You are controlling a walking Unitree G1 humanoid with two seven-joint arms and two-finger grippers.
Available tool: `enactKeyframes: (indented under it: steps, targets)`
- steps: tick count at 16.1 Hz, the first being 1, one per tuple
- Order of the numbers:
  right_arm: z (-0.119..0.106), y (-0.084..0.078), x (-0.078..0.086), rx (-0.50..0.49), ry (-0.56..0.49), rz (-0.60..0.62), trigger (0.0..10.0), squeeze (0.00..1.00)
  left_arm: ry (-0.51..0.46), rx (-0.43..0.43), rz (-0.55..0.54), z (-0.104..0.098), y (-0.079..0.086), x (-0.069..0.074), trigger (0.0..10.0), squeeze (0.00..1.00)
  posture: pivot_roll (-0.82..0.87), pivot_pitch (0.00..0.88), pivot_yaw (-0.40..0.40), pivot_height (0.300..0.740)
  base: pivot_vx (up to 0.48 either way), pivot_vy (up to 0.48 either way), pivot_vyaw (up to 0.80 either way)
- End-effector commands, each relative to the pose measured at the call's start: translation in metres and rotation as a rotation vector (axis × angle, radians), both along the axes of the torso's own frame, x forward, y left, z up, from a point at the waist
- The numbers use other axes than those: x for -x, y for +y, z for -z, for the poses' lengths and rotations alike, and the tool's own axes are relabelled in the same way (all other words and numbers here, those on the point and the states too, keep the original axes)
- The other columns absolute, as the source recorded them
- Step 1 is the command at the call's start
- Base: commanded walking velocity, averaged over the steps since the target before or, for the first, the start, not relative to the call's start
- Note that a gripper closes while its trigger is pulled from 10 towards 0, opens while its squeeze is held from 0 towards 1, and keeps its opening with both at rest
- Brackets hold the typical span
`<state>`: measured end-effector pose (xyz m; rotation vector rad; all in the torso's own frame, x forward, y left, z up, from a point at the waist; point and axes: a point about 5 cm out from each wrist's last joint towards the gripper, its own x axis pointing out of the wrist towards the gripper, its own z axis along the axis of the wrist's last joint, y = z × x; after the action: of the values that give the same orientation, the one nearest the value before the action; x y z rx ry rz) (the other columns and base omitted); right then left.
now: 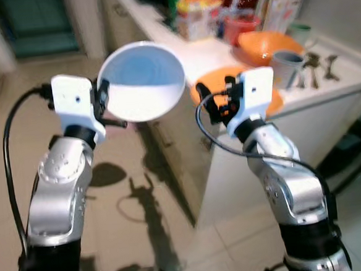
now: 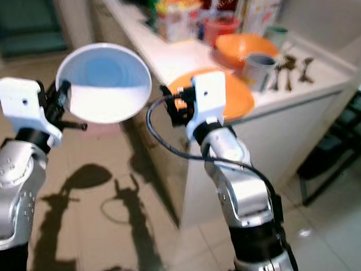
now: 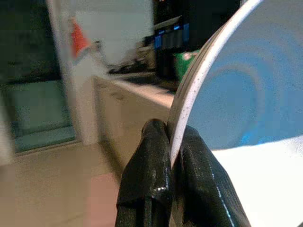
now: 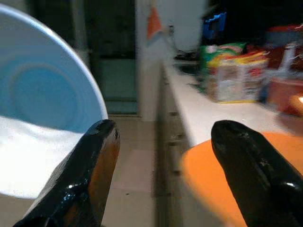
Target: Setting the table
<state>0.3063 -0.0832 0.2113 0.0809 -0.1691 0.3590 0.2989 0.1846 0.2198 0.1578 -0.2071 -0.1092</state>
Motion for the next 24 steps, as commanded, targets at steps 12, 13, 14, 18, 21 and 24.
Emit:
enactKeyframes:
  steps: [12, 13, 14, 18, 21, 24]
  targets:
    - [0.036, -0.006, -0.002, -0.039, 0.103, 0.043, 10.0, 0.0, 0.04, -0.137, -0.002, 0.023, -0.009, -0.016, 10.0, 0.0, 0.1, 0.0, -0.08, 0.74, 0.0, 0.0, 0.0]
    - [0.037, -0.007, -0.001, -0.034, 0.107, 0.045, 10.0, 0.0, 0.037, -0.137, -0.003, 0.022, -0.01, -0.017, 10.0, 0.0, 0.09, 0.0, -0.073, 0.74, 0.0, -0.277, 0.0]
    - [0.039, -0.007, 0.0, -0.026, 0.109, 0.045, 10.0, 0.0, 0.035, -0.133, -0.007, 0.022, -0.01, -0.017, 10.0, 0.0, 0.09, 0.0, -0.073, 0.74, 0.0, -0.281, 0.0]
    - [0.043, -0.012, -0.002, 0.028, 0.105, 0.071, 10.0, 0.0, 0.058, -0.145, -0.052, 0.028, -0.007, -0.019, 10.0, 0.0, 0.06, 0.0, -0.01, 0.74, 0.0, -0.293, 0.0]
    - [0.055, -0.027, -0.001, 0.105, 0.144, 0.14, 10.0, 0.0, 0.054, -0.125, -0.072, 0.029, -0.009, -0.018, 10.0, 0.0, 0.05, 0.0, -0.028, 0.74, 0.0, -0.292, 0.0]
    - [0.055, -0.028, 0.0, 0.138, 0.145, 0.142, 10.0, 0.0, 0.106, -0.108, -0.099, 0.045, -0.008, -0.007, 10.0, 0.0, 0.03, 0.0, -0.016, 0.74, 0.0, -0.292, 0.0]
